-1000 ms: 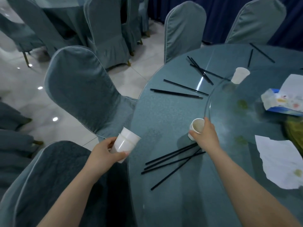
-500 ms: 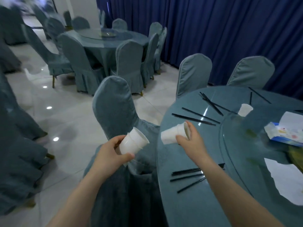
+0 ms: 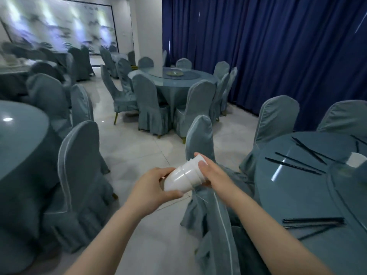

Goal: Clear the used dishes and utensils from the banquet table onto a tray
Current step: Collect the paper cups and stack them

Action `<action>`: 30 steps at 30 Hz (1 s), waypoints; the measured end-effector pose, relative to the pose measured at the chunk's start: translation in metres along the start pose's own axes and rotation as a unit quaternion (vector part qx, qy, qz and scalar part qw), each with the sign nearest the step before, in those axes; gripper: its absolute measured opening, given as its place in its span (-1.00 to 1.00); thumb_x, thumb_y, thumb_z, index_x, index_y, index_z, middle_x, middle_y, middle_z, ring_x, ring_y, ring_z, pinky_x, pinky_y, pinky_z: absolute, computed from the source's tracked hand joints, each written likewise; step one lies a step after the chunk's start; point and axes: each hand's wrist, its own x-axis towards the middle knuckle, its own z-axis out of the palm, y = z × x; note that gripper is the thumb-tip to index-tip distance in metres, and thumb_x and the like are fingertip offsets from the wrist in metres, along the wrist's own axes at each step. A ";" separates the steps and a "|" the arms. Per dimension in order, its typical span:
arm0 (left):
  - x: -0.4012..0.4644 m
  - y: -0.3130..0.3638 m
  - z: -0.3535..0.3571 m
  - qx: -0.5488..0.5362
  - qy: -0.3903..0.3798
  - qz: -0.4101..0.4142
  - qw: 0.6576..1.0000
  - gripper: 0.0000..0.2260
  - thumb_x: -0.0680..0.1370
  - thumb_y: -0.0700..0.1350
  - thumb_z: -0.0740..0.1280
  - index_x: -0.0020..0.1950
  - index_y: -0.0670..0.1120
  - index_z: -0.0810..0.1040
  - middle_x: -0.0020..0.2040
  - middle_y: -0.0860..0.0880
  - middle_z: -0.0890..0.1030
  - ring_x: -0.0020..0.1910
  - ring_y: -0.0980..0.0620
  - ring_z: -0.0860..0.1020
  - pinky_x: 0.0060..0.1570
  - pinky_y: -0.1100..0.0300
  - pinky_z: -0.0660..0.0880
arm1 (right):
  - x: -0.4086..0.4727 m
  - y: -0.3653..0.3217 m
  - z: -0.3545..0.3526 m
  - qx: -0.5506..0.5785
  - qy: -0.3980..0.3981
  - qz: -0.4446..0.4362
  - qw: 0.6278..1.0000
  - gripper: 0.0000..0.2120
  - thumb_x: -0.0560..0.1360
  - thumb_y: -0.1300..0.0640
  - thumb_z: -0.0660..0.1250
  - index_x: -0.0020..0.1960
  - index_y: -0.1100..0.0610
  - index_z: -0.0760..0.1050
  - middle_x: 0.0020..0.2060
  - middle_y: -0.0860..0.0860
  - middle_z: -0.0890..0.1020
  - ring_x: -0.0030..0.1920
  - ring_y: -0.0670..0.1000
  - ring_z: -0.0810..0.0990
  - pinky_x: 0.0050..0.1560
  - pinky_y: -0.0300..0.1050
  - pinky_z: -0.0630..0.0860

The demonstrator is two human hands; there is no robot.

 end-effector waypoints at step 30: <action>0.395 -0.163 -0.060 -0.005 0.030 -0.034 0.999 -0.49 0.31 0.09 0.52 0.24 0.15 0.51 0.06 0.16 0.57 -0.03 0.21 0.50 -0.04 0.20 0.47 | 0.408 0.036 -0.053 -0.064 0.069 0.033 0.995 -0.60 0.60 -0.11 0.15 0.41 -0.06 0.35 0.31 -0.16 0.47 0.25 -0.15 0.46 0.24 -0.19 0.43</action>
